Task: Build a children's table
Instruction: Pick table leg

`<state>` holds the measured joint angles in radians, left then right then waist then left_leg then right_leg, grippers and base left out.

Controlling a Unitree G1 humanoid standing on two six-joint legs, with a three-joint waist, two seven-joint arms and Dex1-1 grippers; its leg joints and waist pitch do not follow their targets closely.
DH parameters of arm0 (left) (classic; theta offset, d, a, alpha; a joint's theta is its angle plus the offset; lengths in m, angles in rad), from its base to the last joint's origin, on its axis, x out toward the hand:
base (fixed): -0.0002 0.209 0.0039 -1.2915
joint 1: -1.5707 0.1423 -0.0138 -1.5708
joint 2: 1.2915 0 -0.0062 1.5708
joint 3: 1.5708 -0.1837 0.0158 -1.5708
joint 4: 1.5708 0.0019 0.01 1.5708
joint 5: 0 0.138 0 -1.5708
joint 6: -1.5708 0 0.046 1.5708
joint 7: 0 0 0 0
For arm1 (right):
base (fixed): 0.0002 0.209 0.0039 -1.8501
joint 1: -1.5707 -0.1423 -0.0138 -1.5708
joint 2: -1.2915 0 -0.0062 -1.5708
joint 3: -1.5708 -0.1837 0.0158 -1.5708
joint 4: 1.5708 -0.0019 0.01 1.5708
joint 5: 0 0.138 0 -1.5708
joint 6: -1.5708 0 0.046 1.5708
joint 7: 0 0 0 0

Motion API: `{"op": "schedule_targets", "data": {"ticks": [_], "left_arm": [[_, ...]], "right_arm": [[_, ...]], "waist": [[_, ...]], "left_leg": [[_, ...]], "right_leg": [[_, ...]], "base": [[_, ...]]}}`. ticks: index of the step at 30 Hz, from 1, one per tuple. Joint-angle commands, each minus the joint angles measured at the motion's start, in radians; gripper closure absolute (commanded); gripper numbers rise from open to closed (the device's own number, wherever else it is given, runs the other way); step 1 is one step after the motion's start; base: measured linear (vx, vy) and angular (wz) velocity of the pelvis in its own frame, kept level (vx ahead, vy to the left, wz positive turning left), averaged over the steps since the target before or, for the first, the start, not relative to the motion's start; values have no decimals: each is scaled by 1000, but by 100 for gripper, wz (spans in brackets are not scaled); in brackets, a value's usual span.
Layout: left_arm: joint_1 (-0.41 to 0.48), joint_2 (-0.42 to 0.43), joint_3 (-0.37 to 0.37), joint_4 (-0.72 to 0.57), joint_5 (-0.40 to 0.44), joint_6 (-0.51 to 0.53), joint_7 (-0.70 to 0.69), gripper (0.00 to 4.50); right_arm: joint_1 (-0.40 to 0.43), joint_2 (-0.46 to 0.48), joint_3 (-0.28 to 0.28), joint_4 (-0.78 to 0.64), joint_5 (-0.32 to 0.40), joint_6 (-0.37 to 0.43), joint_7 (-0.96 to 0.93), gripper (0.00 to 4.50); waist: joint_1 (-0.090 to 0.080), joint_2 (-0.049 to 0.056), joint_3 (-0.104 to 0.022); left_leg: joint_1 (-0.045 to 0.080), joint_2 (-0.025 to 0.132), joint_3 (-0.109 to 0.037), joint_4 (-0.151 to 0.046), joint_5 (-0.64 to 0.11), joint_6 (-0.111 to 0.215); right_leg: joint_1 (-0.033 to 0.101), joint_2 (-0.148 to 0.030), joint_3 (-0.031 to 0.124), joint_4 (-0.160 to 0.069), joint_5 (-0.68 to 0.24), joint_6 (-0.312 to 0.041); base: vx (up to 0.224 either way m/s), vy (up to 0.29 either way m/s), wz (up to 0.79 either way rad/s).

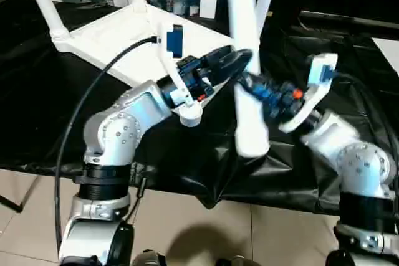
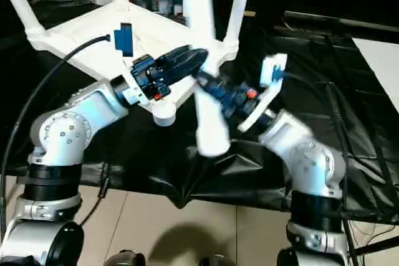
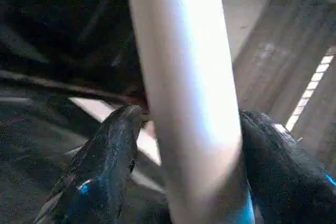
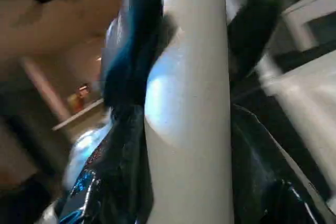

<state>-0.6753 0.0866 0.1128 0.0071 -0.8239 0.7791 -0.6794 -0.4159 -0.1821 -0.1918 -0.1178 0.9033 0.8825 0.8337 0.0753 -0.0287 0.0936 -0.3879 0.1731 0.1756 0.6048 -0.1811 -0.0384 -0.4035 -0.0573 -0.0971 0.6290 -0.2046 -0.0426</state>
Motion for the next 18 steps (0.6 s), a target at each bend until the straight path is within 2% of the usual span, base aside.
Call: {"op": "schedule_targets", "data": {"ticks": [1, 2, 3, 6, 9, 11, 13, 15, 18], "left_arm": [[-4, -3, 21, 3, -69, 52, -37, 94], [-5, -4, 40, 1, -129, 85, -61, 94], [-5, -6, 53, -2, -171, 110, -74, 94], [-3, -5, 84, -14, -294, 188, -103, 123], [9, 24, 82, -33, -369, 251, -144, 141], [16, 45, 74, -39, -381, 282, -172, 173], [22, 71, 63, -45, -393, 322, -205, 180], [23, 82, 54, -47, -386, 329, -219, 205], [21, 108, 38, -52, -372, 346, -220, 210]], "right_arm": [[9, -14, 21, -44, 29, 24, 22, 270], [13, -14, 27, -47, 29, 27, 21, 270], [16, -14, 30, -50, 32, 30, 18, 270], [22, -10, 28, -56, 56, 46, 13, 270], [27, -8, 26, -59, 76, 54, 7, 270], [30, -10, 25, -60, 83, 58, 10, 270], [31, -14, 25, -58, 88, 62, 15, 270], [31, -18, 26, -56, 88, 66, 18, 270], [33, -30, 35, -58, 90, 66, 18, 270]], "waist": [[7, -2, -80], [10, 2, -80], [12, 1, -80], [17, 3, -79], [19, 3, -81], [19, 5, -81], [18, 5, -82], [19, 5, -82], [20, 6, -82]], "left_leg": [[11, 56, -19, -60, -45, 64], [14, 58, -20, -61, -53, 55], [15, 58, -19, -62, -58, 42], [16, 60, -20, -63, -63, 38], [15, 59, -21, -63, -54, 37], [16, 58, -21, -64, -51, 36], [16, 59, -22, -65, -52, 29], [16, 59, -22, -65, -52, 23], [17, 60, -22, -66, -54, 14]], "right_leg": [[71, -99, 68, -83, -115, -176], [67, -100, 69, -85, -129, -175], [67, -99, 69, -84, -139, -176], [66, -99, 69, -85, -141, -173], [67, -99, 69, -83, -125, -171], [67, -97, 69, -83, -124, -164], [68, -98, 70, -83, -133, -153], [68, -98, 70, -82, -131, -151], [68, -98, 71, -82, -133, -144]], "base": [[0, 0, 0], [0, 0, 0], [0, 0, 0], [0, 0, 0], [0, 0, 0], [0, 0, 0], [0, 0, 0], [0, 0, 0], [0, 0, 0]]}}
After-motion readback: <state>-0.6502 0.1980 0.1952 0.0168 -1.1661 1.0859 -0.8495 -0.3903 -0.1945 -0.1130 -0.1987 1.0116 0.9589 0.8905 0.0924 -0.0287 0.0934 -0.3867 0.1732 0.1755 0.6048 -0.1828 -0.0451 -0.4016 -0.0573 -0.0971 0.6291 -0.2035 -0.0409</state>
